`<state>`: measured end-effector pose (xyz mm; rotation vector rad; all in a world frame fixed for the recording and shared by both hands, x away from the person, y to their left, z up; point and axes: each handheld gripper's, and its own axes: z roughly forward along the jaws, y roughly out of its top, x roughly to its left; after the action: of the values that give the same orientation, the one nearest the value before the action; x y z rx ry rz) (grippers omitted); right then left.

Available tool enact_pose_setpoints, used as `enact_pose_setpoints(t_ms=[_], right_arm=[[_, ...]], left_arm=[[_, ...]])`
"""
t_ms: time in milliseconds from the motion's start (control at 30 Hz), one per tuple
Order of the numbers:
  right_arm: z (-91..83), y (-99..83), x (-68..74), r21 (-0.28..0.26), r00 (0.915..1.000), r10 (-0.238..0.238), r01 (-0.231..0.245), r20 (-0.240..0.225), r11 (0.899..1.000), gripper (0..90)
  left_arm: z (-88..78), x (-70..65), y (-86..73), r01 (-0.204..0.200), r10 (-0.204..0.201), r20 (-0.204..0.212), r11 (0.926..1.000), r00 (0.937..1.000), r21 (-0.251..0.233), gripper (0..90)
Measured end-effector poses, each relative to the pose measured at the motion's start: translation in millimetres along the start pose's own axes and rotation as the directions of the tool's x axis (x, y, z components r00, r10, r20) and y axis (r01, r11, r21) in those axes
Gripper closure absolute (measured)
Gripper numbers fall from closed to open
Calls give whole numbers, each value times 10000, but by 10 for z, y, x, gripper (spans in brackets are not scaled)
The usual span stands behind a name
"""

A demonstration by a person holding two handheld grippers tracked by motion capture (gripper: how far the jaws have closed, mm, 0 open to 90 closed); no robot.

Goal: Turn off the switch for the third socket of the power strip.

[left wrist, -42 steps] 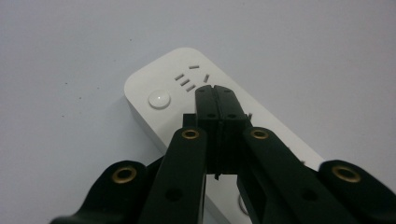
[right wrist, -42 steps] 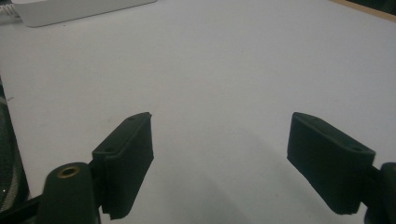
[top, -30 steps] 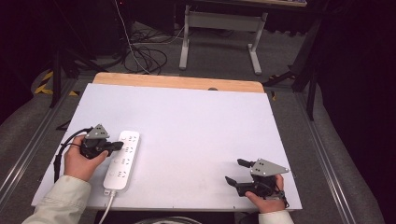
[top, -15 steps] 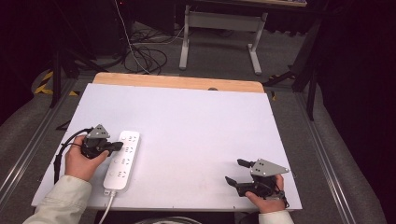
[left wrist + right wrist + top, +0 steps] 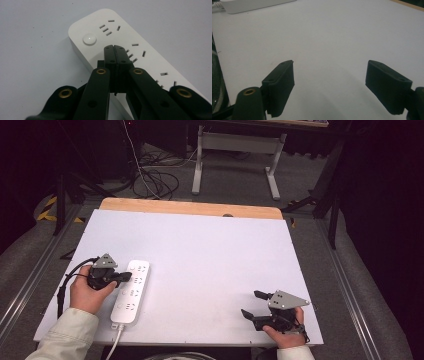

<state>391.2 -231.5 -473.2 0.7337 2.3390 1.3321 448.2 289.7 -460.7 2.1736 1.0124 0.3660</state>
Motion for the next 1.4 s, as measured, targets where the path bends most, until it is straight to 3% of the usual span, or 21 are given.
enact_pose_setpoints(t_ms=[600,900,1067,1133,1167,1233,1333,1400], right_arm=[[1,0,5,-3,10000,39,-39,-20,10000,238],[7,3,6,28,10000,50,-50,-56,10000,238],[3,-2,5,0,10000,72,-72,-55,10000,238],[4,-4,4,-6,10000,74,-74,-58,10000,238],[5,-5,3,-5,9999,86,-86,-53,10000,238],[5,-4,1,-3,10000,87,-87,-45,10000,237],[-1,1,-2,-18,10000,99,-99,-1,9999,238],[2,0,-2,-6,9999,108,-108,-3,9999,238]], left_arm=[[4,-41,24,-160,166,-333,9997,9993,187,900],[6,-30,20,116,-111,-200,9997,9997,223,900],[8,-27,22,51,-45,-247,9997,9997,231,900],[5,-12,24,167,-165,-85,9996,9998,227,900],[-10,-6,26,240,-240,-52,9997,9997,-45,900],[-50,-5,41,164,-158,-390,9997,9991,153,900],[-128,-16,55,328,-335,-145,9985,9993,-449,900],[-165,-33,72,220,-226,-102,9982,9997,-557,900]])
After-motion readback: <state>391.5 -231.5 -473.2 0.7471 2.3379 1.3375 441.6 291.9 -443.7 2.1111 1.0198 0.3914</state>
